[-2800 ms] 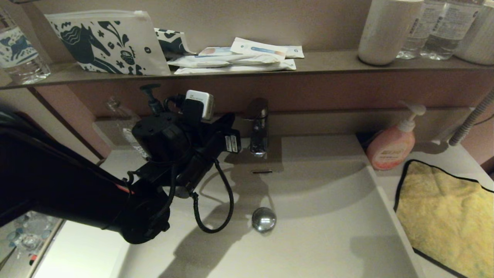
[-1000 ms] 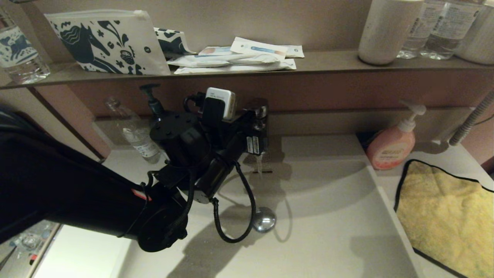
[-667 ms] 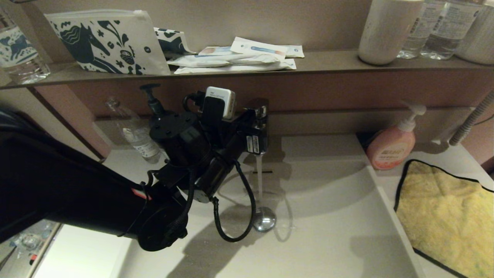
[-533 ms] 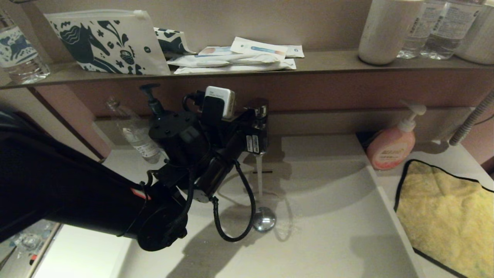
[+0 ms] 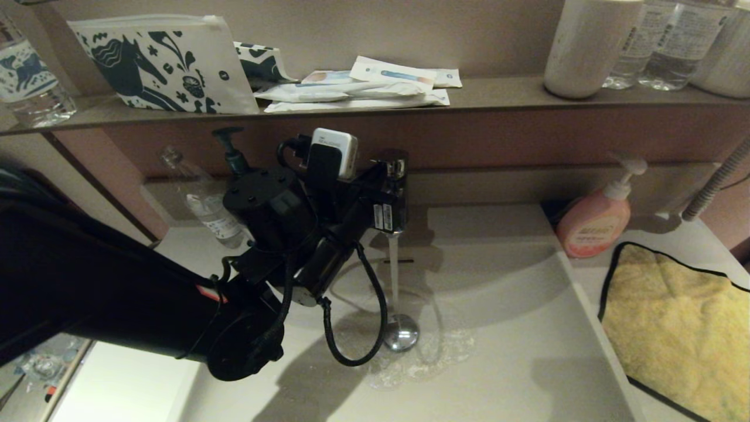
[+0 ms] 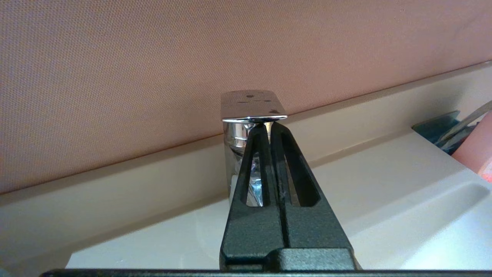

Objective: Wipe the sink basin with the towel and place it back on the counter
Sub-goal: Turn on the faucet

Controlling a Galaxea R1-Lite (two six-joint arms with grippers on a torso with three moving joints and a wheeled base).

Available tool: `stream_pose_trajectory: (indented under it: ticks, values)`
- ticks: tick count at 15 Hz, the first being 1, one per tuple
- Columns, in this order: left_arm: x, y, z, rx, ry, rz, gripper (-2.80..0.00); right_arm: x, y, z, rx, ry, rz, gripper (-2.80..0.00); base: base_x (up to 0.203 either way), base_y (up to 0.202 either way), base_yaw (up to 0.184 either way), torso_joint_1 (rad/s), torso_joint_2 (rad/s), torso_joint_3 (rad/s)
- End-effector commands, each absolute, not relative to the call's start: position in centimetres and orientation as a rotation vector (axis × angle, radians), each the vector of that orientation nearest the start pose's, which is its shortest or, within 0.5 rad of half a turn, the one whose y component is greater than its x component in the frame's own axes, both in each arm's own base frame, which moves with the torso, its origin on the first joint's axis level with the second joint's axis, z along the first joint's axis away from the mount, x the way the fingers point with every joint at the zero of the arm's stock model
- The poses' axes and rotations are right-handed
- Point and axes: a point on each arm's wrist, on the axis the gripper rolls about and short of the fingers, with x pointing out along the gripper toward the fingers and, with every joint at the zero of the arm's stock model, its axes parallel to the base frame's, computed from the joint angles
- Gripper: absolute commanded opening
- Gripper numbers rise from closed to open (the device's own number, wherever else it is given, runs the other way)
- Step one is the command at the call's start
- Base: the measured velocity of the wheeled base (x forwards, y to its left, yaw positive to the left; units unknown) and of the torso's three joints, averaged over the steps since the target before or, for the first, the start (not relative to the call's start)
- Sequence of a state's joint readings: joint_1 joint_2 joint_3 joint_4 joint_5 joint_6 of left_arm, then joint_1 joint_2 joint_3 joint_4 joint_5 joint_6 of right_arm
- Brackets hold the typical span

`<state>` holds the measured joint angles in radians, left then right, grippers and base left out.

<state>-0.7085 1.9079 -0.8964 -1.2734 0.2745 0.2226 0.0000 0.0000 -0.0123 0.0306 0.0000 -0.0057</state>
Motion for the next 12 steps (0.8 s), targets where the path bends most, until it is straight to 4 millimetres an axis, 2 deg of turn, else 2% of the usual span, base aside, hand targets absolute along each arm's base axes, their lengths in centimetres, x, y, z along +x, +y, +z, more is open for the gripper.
stream_pose_trajectory:
  ticks: [1, 7, 12]
  values:
    - [27.2, -22.5, 20.3, 0.092, -0.285, -0.4, -2.8, -2.4, 0.0, 7.6, -0.006, 0.018, 0.0, -2.8, 0.0, 0.0, 0.0, 0.0, 0.0, 0.0]
    - [27.0, -21.2, 21.5, 0.096, -0.293, -0.38, -2.8, -2.4, 0.0, 7.6, -0.006, 0.018, 0.0, -2.8, 0.0, 0.0, 0.0, 0.0, 0.0, 0.0]
    - [27.5, -21.6, 22.5, 0.092, -0.303, -0.381, -2.8, -2.4, 0.0, 7.6, -0.006, 0.018, 0.0, -2.8, 0.0, 0.0, 0.0, 0.0, 0.0, 0.0]
